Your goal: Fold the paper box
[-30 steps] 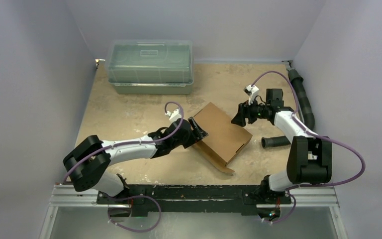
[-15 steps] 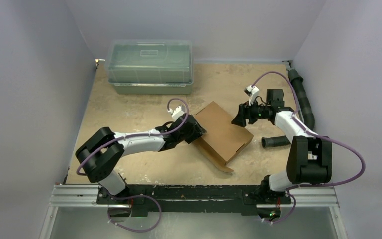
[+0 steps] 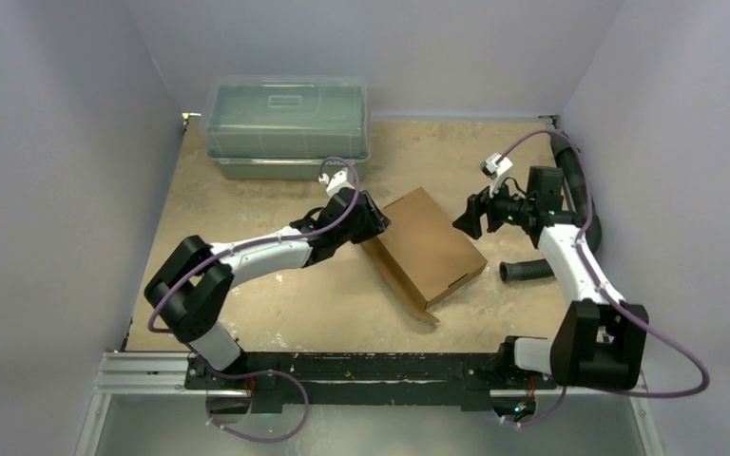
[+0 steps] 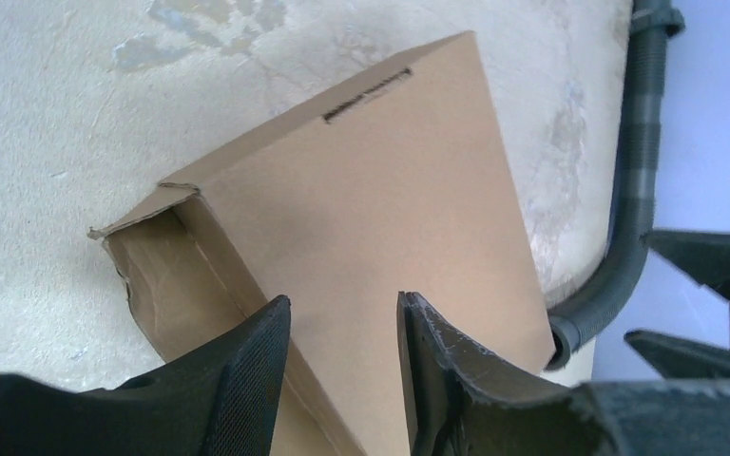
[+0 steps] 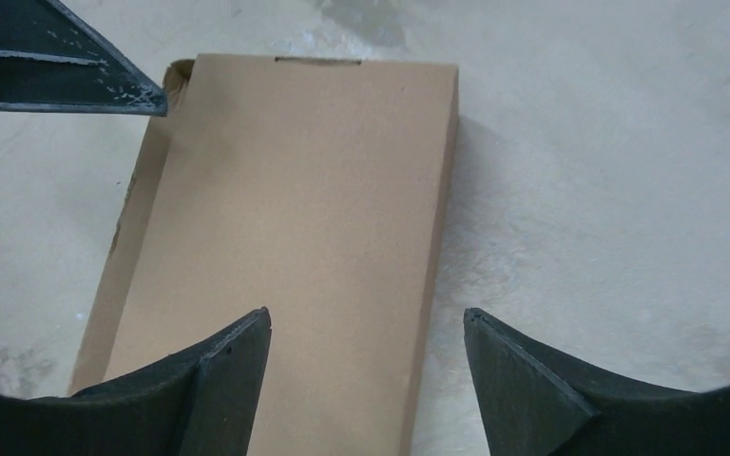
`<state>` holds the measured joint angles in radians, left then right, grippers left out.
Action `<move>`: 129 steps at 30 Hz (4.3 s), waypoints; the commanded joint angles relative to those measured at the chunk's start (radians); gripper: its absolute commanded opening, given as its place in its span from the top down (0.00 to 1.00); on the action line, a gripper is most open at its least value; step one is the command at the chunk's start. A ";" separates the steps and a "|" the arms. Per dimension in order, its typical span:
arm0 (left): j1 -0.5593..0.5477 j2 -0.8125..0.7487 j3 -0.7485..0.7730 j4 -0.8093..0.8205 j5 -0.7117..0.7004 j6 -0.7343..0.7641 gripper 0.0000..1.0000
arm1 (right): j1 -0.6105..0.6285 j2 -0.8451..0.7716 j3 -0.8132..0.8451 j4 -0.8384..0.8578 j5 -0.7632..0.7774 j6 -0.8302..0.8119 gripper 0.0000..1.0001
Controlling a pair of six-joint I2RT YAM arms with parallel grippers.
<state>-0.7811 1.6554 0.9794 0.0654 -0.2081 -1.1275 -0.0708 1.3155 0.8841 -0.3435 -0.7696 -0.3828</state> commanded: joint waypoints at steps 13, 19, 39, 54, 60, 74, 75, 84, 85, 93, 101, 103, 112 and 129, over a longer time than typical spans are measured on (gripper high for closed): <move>-0.065 -0.660 -0.499 0.342 0.511 0.494 0.33 | -0.032 -0.156 -0.022 -0.568 -0.411 -0.885 0.01; -0.498 -0.764 -0.626 0.439 0.074 0.840 0.33 | -0.032 -0.183 -0.065 -0.559 -0.338 -0.992 0.01; -0.790 -0.180 -0.480 0.791 -0.196 1.388 0.17 | -0.032 -0.202 -0.055 -0.537 -0.311 -0.934 0.01; -0.713 0.002 -0.369 0.792 -0.080 1.362 0.55 | -0.032 -0.180 -0.038 -0.549 -0.301 -0.909 0.02; -0.658 0.044 -0.321 0.729 0.026 1.385 0.61 | -0.032 -0.174 -0.034 -0.551 -0.301 -0.904 0.02; -0.649 0.098 -0.309 0.702 0.070 1.388 0.63 | -0.032 -0.151 -0.030 -0.558 -0.295 -0.900 0.02; -0.649 0.102 -0.308 0.700 0.062 1.393 0.63 | -0.031 -0.152 -0.031 -0.558 -0.295 -0.900 0.02; -0.646 0.128 -0.297 0.702 0.019 1.420 0.65 | -0.032 -0.149 -0.033 -0.561 -0.298 -0.900 0.02; -0.646 0.132 -0.295 0.702 0.017 1.419 0.66 | -0.032 -0.148 -0.033 -0.562 -0.299 -0.900 0.02; -0.644 0.149 -0.280 0.701 -0.008 1.428 0.71 | -0.032 -0.143 -0.033 -0.568 -0.302 -0.901 0.02; -0.644 0.158 -0.268 0.690 -0.037 1.448 0.80 | -0.032 -0.137 -0.031 -0.574 -0.306 -0.901 0.03; -0.644 0.158 -0.269 0.693 -0.041 1.447 0.84 | -0.032 -0.137 -0.030 -0.575 -0.307 -0.901 0.02; -0.644 0.158 -0.276 0.700 -0.040 1.431 1.00 | -0.032 -0.130 -0.033 -0.573 -0.302 -0.905 0.02; -0.629 0.120 -0.377 0.815 -0.095 1.375 1.00 | -0.032 -0.150 -0.102 -0.172 -0.163 -0.397 0.06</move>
<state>-1.4204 1.8042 0.6353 0.8425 -0.2768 0.2813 -0.0986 1.1824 0.8040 -0.7124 -1.0069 -0.9966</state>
